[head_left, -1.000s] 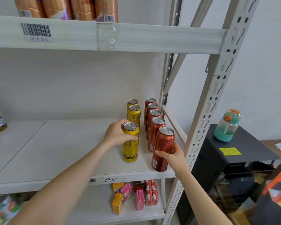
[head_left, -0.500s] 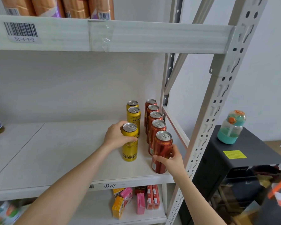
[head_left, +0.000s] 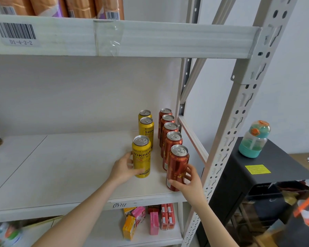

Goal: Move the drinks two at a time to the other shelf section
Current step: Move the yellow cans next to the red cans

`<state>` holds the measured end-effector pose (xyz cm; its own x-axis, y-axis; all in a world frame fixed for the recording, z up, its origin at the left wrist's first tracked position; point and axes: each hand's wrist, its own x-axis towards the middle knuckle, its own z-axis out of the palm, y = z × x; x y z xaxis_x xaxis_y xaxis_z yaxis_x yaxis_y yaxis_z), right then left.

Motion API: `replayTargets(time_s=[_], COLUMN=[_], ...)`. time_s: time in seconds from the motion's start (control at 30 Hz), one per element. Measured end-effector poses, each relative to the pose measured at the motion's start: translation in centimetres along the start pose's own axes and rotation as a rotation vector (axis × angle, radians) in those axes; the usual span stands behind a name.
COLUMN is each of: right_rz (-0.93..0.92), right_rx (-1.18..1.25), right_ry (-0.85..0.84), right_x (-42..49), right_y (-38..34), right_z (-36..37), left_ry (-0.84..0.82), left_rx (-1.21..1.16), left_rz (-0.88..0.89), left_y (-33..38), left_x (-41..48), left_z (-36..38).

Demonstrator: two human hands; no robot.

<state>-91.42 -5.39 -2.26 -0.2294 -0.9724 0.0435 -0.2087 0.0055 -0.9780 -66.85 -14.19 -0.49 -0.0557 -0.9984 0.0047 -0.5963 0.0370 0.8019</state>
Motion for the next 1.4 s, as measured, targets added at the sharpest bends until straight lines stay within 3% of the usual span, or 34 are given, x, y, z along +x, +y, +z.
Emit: replayTargets(time_s=[1.4], right_rz=[0.016], right_rx=[-0.063], right_ry=[0.002], right_x=[1.8], right_y=[0.8], right_z=[0.0], left_ry=[0.012], left_rx=[-0.005], left_rz=[0.005], left_y=[0.4], left_x=[6.3], left_z=[3.2])
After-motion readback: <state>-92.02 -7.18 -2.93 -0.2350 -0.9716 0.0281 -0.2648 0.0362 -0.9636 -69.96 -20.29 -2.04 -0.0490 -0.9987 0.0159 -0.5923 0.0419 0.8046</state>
